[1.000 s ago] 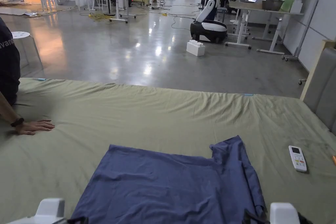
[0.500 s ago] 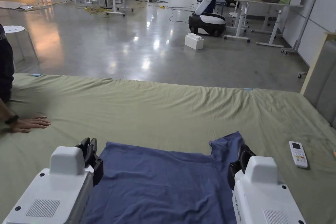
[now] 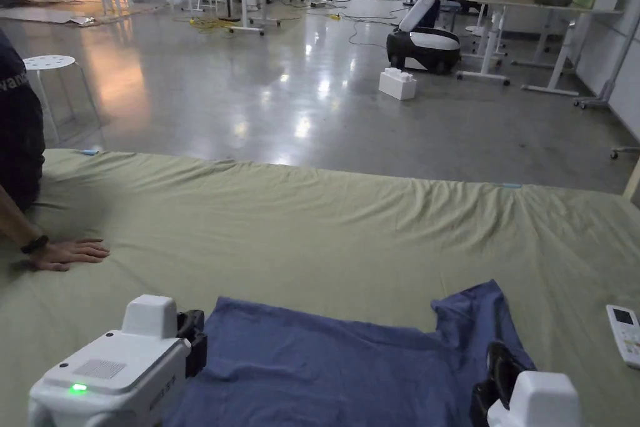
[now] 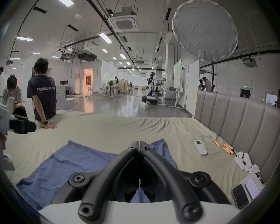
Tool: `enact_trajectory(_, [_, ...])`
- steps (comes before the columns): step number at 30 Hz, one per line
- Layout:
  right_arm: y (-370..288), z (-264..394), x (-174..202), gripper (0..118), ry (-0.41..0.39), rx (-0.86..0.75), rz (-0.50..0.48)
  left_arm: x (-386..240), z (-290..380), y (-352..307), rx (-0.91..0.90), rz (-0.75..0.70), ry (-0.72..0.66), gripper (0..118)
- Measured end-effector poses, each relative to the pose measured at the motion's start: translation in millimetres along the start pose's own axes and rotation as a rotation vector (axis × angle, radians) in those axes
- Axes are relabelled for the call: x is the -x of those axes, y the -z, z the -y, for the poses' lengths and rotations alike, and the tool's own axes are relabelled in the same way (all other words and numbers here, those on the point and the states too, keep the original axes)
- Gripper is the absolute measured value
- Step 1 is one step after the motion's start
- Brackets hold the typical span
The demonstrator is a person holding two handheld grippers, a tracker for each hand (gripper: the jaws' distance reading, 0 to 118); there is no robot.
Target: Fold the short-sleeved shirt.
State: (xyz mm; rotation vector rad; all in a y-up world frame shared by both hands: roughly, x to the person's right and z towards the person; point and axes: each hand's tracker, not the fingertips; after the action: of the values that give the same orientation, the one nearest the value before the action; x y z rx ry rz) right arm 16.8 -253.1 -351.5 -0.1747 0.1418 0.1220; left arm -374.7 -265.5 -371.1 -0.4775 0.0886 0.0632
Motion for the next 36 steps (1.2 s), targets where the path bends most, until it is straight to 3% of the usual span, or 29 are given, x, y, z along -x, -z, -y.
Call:
enact_trajectory(4, [23.2,17.3,-4.7,0,-0.014,0.053,-0.001,29.0,-14.5,98.7,0.178,-0.017,-0.015,1])
enact_trajectory(5, [28.6,21.3,-5.9,0,-0.020,0.067,0.002,34.1,-18.0,122.8,0.229,-0.036,0.002,9])
enact_trajectory(8, [42.8,33.2,-11.2,0,-0.026,0.106,0.009,41.3,-25.2,179.2,0.329,-0.045,0.020,70])
enact_trajectory(9, [46.5,37.1,-12.7,0,-0.030,0.118,0.013,43.9,-25.8,195.7,0.350,-0.032,0.014,81])
enact_trajectory(10, [49.5,41.0,-14.4,0,-0.033,0.134,0.016,46.0,-25.7,211.6,0.374,-0.015,0.014,82])
enact_trajectory(18, [66.3,75.7,-35.4,0,-0.028,0.250,0.056,56.5,-5.2,301.6,0.550,-0.053,0.040,82])
enact_trajectory(22, [76.0,85.7,-51.4,0,-0.013,0.311,0.096,42.6,3.4,308.7,0.550,-0.072,0.110,72])
enact_trajectory(23, [82.4,87.0,-56.7,0,-0.002,0.332,0.105,29.5,2.4,295.9,0.541,-0.076,0.123,68])
enact_trajectory(25, [101.4,87.4,-69.6,1,0.023,0.382,0.119,20.2,1.0,290.5,0.530,-0.047,0.132,40])
enact_trajectory(26, [113.5,88.3,-77.0,1,0.039,0.430,0.133,16.1,0.8,288.9,0.527,-0.037,0.133,20])
enact_trajectory(27, [129.0,89.1,-86.6,5,0.063,0.441,0.138,12.8,-0.8,284.4,0.529,-0.023,0.134,8])
enact_trajectory(29, [161.1,88.9,-105.4,25,0.098,0.505,0.140,8.0,-1.8,280.7,0.545,-0.020,0.156,6])
enact_trajectory(30, [176.8,88.8,-115.7,41,0.118,0.522,0.140,7.7,-4.5,276.9,0.540,-0.019,0.171,5])
enact_trajectory(31, [195.9,88.4,-125.6,48,0.125,0.557,0.127,10.6,-6.5,272.4,0.529,-0.022,0.165,5])
enact_trajectory(33, [230.1,87.7,-139.4,57,0.110,0.599,0.116,12.6,-11.6,261.0,0.504,-0.033,0.156,5])
enact_trajectory(36, [271.2,86.4,-150.1,57,0.067,0.671,0.081,16.9,-20.1,243.8,0.459,-0.032,0.175,5])
